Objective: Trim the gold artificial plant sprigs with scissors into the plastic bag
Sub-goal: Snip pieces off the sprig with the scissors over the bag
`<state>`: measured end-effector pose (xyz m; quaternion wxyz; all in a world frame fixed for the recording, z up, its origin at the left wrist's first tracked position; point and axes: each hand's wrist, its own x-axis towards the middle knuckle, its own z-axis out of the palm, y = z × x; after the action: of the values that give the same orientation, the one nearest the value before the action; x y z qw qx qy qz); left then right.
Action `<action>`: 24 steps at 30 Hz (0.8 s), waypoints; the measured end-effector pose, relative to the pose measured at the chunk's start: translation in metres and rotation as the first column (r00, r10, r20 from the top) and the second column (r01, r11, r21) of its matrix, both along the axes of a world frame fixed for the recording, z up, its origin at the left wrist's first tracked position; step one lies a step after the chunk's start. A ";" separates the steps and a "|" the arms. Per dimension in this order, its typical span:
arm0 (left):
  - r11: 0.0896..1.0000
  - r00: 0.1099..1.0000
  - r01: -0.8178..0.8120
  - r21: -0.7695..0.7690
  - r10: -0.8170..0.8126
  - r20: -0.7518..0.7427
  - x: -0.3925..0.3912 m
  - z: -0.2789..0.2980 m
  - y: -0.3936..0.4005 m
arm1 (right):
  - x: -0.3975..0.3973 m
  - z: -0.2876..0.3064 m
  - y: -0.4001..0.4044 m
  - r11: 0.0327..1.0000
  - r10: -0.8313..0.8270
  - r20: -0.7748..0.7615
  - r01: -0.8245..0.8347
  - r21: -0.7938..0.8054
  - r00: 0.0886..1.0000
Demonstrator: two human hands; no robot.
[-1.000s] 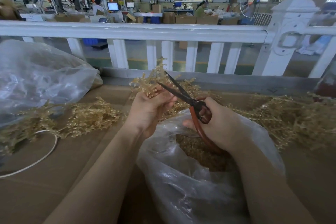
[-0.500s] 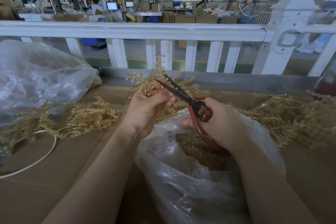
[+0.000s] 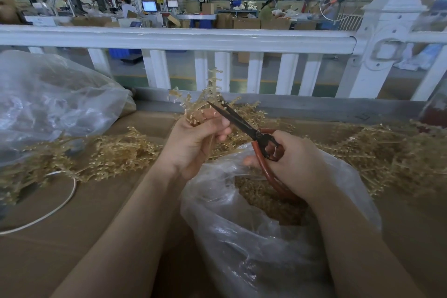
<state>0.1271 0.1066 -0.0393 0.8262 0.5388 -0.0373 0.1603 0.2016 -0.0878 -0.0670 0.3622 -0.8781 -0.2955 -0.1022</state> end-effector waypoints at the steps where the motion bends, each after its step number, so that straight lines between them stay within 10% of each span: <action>1: 1.000 1.000 0.006 -0.012 -0.006 -0.007 0.000 0.000 0.001 | 0.000 0.000 0.000 1.000 -0.002 0.003 0.002 -0.009 1.000; 24: 0.997 0.999 -0.020 0.068 0.023 -0.047 0.001 -0.005 -0.003 | 0.000 -0.001 -0.003 0.998 0.020 0.194 -0.009 -0.058 0.981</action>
<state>0.1281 0.1036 -0.0439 0.8064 0.5704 -0.0174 0.1549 0.2018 -0.0911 -0.0682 0.3074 -0.8716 -0.3388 -0.1763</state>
